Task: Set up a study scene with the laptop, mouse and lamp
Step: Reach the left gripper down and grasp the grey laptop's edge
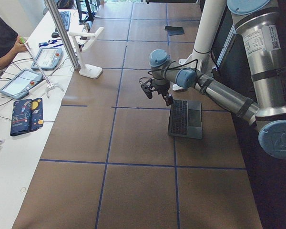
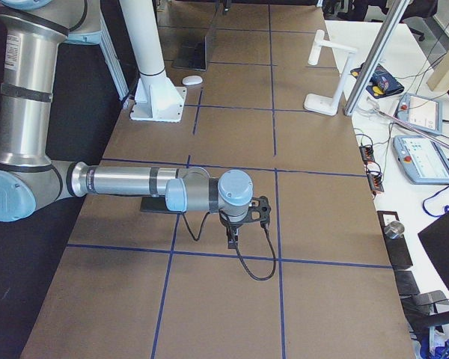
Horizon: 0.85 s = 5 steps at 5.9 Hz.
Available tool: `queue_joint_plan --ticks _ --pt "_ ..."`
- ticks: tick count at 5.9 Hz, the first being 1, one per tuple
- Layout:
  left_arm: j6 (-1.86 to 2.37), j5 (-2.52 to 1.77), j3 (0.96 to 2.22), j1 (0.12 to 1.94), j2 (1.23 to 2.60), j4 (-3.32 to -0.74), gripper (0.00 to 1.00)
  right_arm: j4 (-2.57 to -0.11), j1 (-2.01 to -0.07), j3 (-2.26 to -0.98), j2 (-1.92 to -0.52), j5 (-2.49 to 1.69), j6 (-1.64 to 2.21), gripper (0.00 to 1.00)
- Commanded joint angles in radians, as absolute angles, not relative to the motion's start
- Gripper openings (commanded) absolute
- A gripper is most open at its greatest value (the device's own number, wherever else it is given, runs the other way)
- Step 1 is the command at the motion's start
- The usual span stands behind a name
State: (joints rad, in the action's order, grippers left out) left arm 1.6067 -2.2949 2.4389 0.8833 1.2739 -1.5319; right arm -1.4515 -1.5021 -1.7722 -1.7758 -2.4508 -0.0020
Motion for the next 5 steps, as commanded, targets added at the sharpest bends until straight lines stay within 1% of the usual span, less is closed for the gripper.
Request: queue_joint_plan --ticks 1,2,3,4,5 --pt "1.939 -2.109 2.468 0.682 1.275 -1.557 1.0 -1.41 -1.485 -1.77 -1.782 -2.451 -0.003 1.0" --pt "2.0 -2.086 2.483 0.68 1.273 -1.557 0.99 -1.41 -1.476 -1.772 -1.782 -2.451 -0.002 1.0" --pt "2.119 -2.053 2.493 0.637 1.275 -1.56 0.97 -1.411 -1.474 -1.772 -1.782 -2.453 0.009 1.0" --pt "2.203 -1.951 2.49 0.547 1.275 -1.56 0.95 -1.408 -1.47 -1.769 -1.782 -2.451 0.009 1.0" --pt "2.22 -1.928 2.49 0.528 1.273 -1.557 0.89 -1.407 -1.47 -1.769 -1.782 -2.451 0.011 1.0"
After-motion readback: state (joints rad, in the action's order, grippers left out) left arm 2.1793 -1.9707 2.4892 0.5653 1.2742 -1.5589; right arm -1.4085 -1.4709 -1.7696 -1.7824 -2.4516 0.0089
